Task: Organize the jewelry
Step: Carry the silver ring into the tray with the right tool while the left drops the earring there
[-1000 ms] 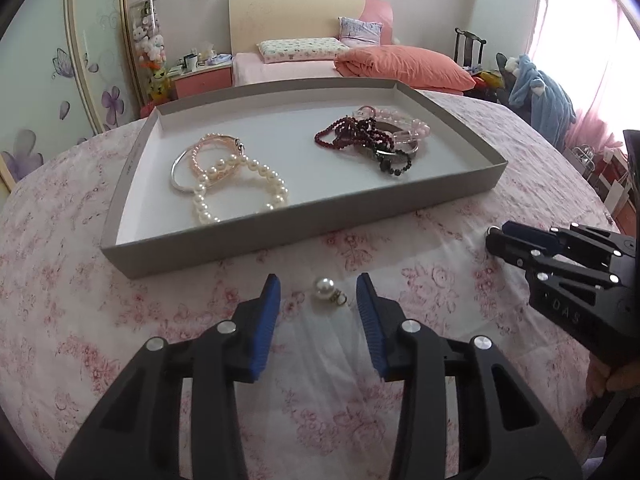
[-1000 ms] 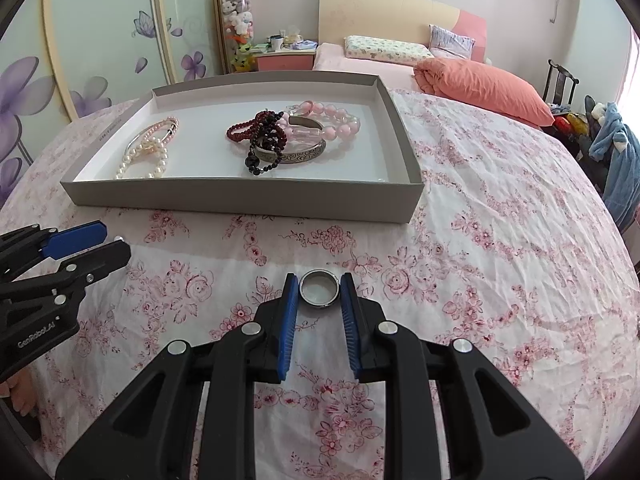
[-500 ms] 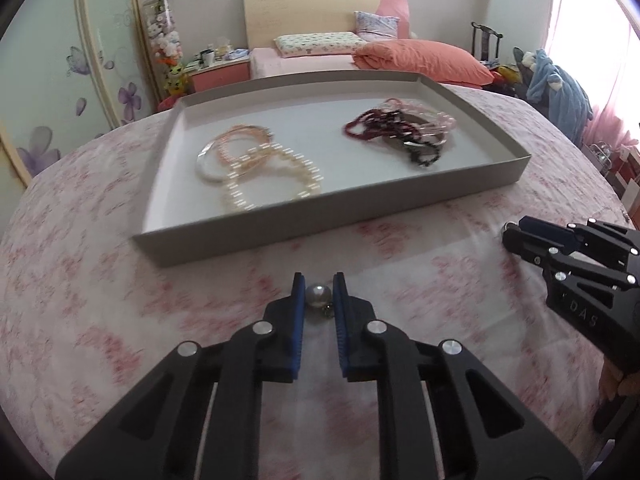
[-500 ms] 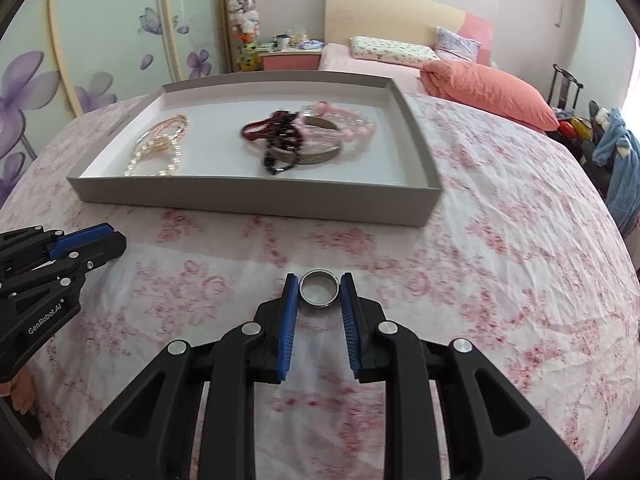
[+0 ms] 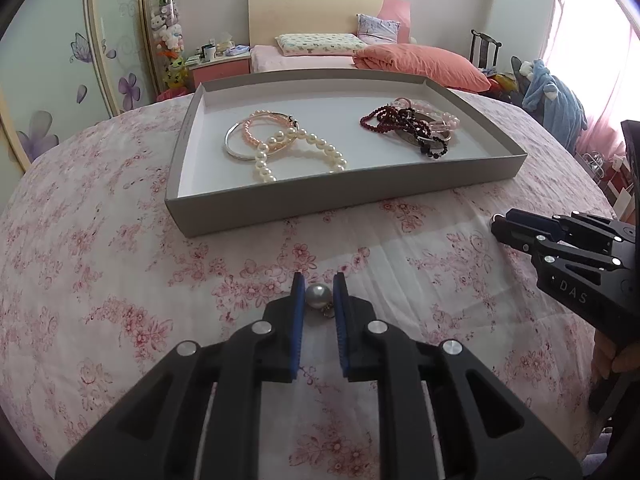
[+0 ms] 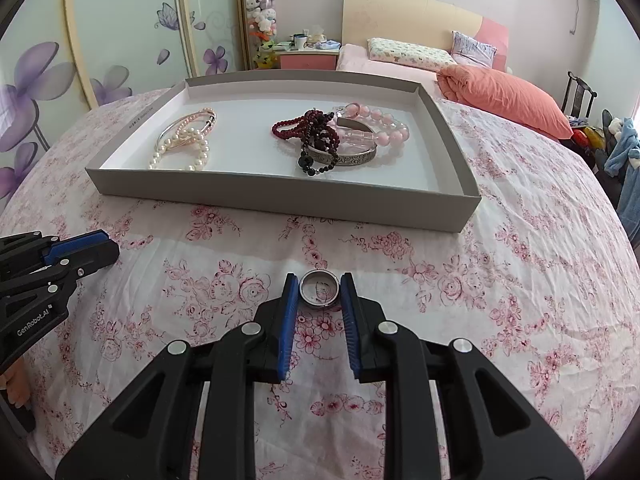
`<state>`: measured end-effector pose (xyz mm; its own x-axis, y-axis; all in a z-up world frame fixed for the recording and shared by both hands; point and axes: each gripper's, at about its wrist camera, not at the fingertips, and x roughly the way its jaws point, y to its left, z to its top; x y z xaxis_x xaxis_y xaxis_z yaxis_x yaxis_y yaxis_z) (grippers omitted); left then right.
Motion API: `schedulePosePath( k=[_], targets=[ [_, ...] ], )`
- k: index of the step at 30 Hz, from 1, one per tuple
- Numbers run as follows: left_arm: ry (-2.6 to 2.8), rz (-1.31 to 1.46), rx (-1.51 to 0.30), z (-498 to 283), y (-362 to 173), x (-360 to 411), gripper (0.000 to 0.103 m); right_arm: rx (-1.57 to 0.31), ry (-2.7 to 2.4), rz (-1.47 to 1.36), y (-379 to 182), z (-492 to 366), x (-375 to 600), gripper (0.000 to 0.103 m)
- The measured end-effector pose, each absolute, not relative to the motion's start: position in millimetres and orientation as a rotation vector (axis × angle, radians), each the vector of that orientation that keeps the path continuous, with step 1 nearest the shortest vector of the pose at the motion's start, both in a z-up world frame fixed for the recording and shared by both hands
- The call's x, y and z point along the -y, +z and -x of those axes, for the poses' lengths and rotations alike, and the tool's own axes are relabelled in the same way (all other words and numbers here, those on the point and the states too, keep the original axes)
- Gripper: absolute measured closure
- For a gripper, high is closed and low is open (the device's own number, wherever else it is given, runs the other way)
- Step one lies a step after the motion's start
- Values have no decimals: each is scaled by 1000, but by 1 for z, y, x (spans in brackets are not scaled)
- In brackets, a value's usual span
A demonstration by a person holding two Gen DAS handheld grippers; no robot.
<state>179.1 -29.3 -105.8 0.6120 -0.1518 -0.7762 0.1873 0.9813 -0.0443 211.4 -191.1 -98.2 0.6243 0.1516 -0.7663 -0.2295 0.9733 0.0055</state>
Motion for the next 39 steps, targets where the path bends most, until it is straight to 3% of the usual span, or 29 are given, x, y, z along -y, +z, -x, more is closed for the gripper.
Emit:
schedulePosePath(
  k=[20,31,39],
  targets=[
    [-182,-69,-892,-179,-106,33,88,-867,206,120,-98,-212,187,80],
    [-136,27,-892,-167,-105,23,89,-886,256,-14,-97,-195,188,81],
    [-100,76,-780,-158,-76,13,89,-673,221,-18,-53,-176,189,81]
  ],
)
